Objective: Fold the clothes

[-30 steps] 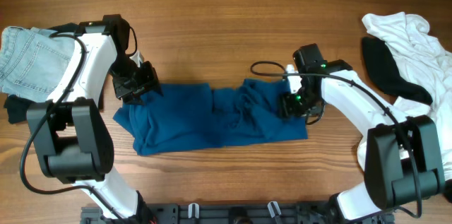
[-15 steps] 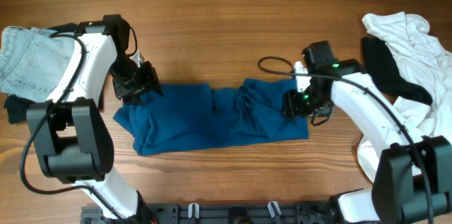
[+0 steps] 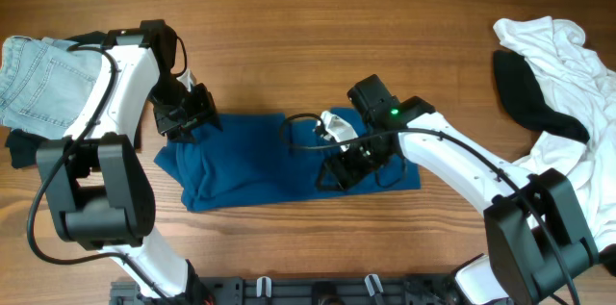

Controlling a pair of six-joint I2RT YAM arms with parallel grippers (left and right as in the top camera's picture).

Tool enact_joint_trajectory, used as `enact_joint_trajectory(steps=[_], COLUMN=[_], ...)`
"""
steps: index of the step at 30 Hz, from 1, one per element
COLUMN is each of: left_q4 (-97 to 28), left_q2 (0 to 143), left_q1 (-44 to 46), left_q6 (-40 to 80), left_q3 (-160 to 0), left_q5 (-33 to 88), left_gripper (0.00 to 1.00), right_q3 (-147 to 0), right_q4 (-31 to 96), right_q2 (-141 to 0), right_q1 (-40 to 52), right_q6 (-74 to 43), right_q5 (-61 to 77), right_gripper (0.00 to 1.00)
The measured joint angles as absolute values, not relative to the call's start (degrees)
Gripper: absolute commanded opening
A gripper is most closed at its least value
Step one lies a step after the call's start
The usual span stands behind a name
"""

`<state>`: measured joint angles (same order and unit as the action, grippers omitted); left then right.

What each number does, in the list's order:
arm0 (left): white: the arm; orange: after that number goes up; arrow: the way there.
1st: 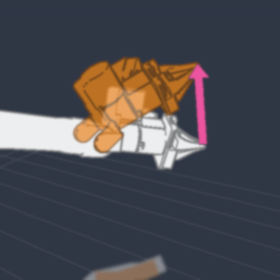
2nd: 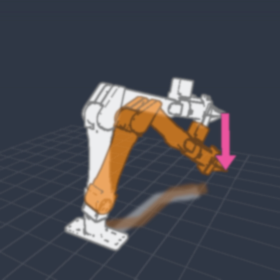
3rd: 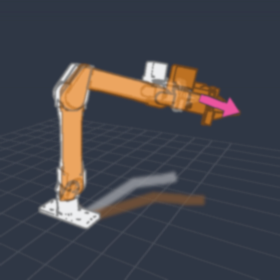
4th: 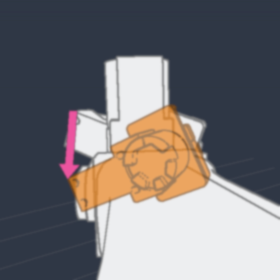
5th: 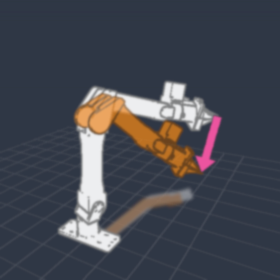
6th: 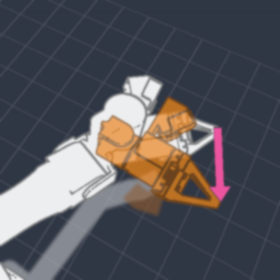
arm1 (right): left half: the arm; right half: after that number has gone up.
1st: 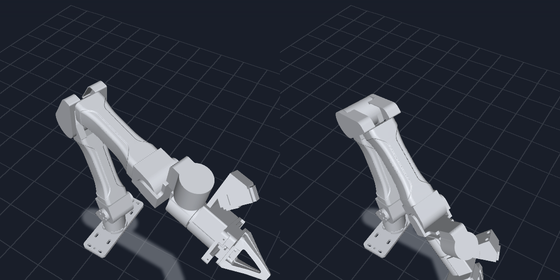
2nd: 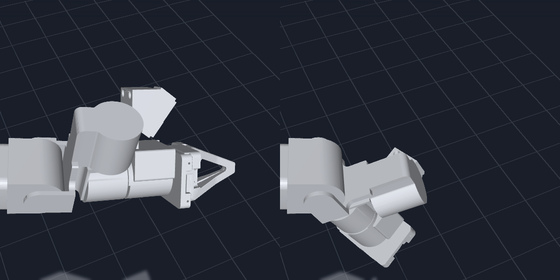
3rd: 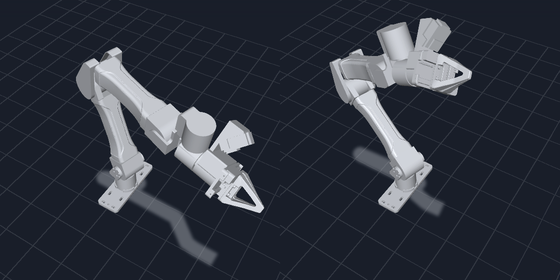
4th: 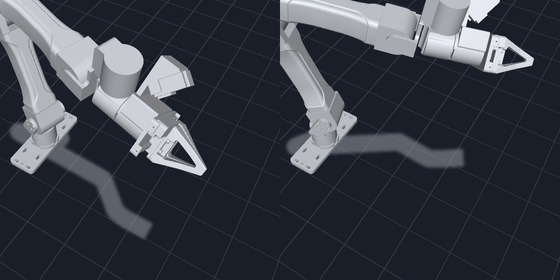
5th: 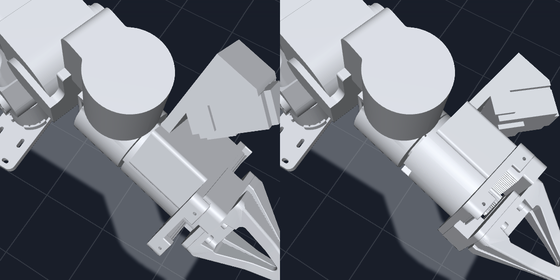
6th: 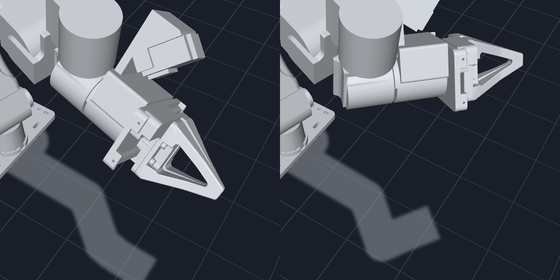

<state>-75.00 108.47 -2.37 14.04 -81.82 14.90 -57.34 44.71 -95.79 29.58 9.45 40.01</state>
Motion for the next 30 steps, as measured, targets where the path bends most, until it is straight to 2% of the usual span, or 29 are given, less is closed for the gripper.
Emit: enact_joint_trajectory(steps=[4, 6, 9, 10, 13, 19, 20, 21, 23, 24, 25, 27, 30], left_q4=[-75.02, -75.46, -76.64, -76.66, -71.88, -59.22, -58.04, -55.57, -53.39, -53.21, -53.06, -53.93, -61.65], left_q2=[108.47, 108.47, 108.47, 108.47, 108.36, 108.27, 108.25, 107.63, 106.34, 106.19, 106.17, 106.13, 106.94], left_q1=[-2.37, -2.37, -2.37, -2.37, -2.37, -2.37, -2.37, -2.37, -2.42, -2.39, -2.42, -2.37, -3.92], left_q6=[14.04, 14.04, 14.04, 14.04, 14.02, 14.0, 13.96, 13.85, 13.85, 13.87, 13.93, 13.47, 12.84], left_q3=[-81.82, -81.82, -81.82, -81.73, -78.48, -67.83, -67.18, -65.67, -63.61, -63.42, -63.31, -63.51, -66.04], left_q5=[14.9, 14.87, 13.54, 11.81, 7.07, 3.18, 3.31, 4.25, 5.82, 6.59, 8.45, 10.13, 9.3], left_gripper=[0.61, 0.62, 0.68, 0.72, 0.79, 0.82, 0.79, 0.71, 0.24, 0.15, 0.09, 0.05, 0.04], right_q3=[-57.52, -58.92, -62.48, -63.61, -63.81, -63.79, -63.77, -63.75, -63.75, -63.75, -63.75, -63.75, -63.7], right_q4=[44.31, 45.45, 47.05, 48.95, 50.3, 50.52, 50.43, 50.3, 50.33, 50.3, 50.3, 50.63, 51.68], right_q2=[-95.79, -94.52, -88.68, -84.07, -82.21, -83.37, -83.66, -83.96, -84.33, -84.33, -84.33, -84.33, -84.33], right_q1=[29.58, 29.61, 29.5, 28.56, 26.33, 26.06, 26.06, 26.06, 26.06, 26.06, 26.06, 26.02, 23.75], right_q6=[10.22, 8.51, -1.19, -9.13, -16.05, -18.41, -18.41, -18.41, -18.41, -18.44, -18.44, -18.74, -20.36], right_q5=[39.86, 35.16, 19.55, 8.86, -0.56, -3.51, -3.53, -3.53, -3.53, -3.53, -3.57, -4.6, -6.87], right_gripper=[0.6, 0.64, 0.72, 0.74, 0.76, 0.76, 0.77, 0.77, 0.77, 0.77, 0.76, 0.76, 0.76])
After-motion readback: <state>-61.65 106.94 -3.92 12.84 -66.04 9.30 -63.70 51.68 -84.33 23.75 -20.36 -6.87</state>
